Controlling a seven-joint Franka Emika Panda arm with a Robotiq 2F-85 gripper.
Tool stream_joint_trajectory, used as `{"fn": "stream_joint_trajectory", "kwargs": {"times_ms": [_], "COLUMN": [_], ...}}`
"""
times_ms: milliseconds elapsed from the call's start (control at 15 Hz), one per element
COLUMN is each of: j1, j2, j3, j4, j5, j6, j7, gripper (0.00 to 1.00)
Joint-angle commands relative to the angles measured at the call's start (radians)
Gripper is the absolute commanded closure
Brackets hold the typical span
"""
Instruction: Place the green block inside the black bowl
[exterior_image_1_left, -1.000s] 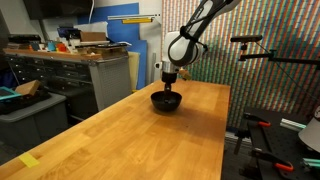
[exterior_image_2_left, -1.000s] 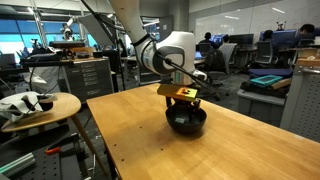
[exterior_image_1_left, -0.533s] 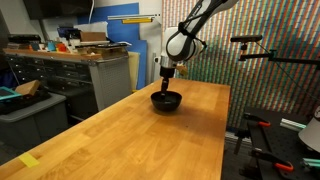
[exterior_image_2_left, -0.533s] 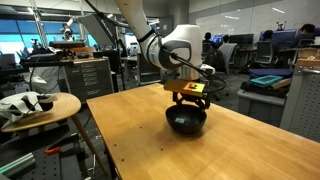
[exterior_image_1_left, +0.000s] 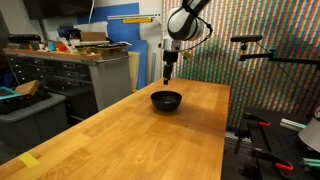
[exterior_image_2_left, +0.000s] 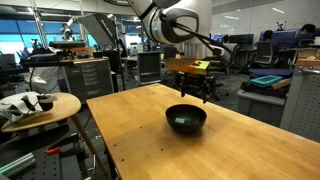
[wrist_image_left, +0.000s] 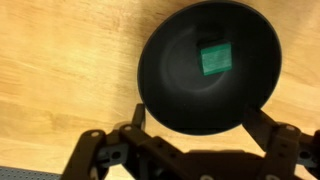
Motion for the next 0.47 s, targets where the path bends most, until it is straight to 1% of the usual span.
{"fn": "stream_joint_trajectory", "kwargs": {"times_ms": [0,67,200,400], "j1": [-0.009,0.016,0.017,0.018], "j2": [-0.11,-0.043,-0.077,-0.087], "j3": [-0.012,-0.026,-0.035,-0.037], "j4": [-0.029,0.0,-0.006,-0.013], "j5": [0.082,0.049,0.068,0.071], "j6": [-0.117,-0.062,-0.097,-0.105], "j7": [0.003,-0.006,-0.006,-0.006], "gripper": [0.0,0.0,0.0,0.0]}}
